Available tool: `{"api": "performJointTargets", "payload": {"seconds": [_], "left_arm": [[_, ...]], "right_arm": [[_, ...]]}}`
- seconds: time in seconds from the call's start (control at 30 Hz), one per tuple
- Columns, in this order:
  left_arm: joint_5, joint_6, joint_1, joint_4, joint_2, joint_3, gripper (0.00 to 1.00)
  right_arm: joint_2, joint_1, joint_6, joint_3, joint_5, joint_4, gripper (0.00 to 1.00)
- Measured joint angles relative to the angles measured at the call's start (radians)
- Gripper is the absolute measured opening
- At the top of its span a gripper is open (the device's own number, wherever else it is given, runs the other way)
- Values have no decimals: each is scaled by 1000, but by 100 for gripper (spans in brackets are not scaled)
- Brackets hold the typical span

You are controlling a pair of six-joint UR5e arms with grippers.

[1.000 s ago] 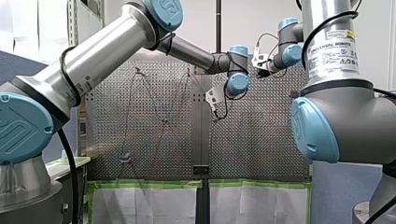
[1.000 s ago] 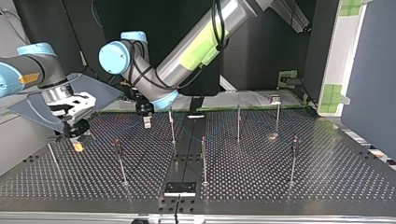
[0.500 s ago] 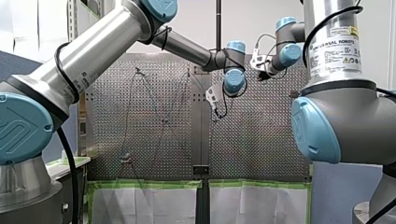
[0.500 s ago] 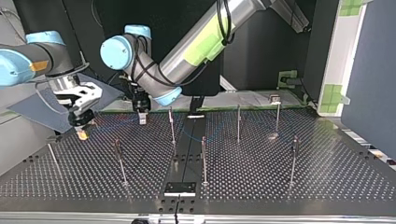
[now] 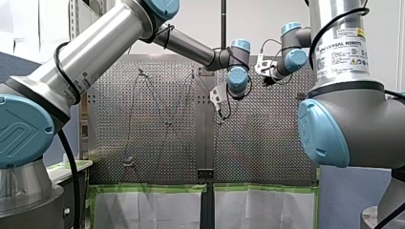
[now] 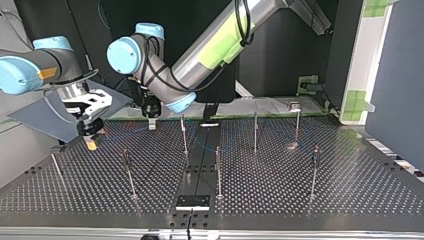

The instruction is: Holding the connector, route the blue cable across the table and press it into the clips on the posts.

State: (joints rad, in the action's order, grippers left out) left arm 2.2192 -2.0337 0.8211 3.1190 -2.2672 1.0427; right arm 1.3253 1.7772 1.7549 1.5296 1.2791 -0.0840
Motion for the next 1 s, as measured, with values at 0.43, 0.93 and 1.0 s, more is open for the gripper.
{"api": "performJointTargets", "payload": {"seconds": [0.43,0.93,1.0], "left_arm": [[-107,-98,-55,-93,0,28,100],[-167,-111,-95,-207,-1,63,100],[-151,-104,-95,-207,-1,64,100]], "right_arm": [[4,14,-1,-13,-33,1,0],[46,36,6,-27,-95,4,0],[47,37,6,-27,-96,5,0]]}}
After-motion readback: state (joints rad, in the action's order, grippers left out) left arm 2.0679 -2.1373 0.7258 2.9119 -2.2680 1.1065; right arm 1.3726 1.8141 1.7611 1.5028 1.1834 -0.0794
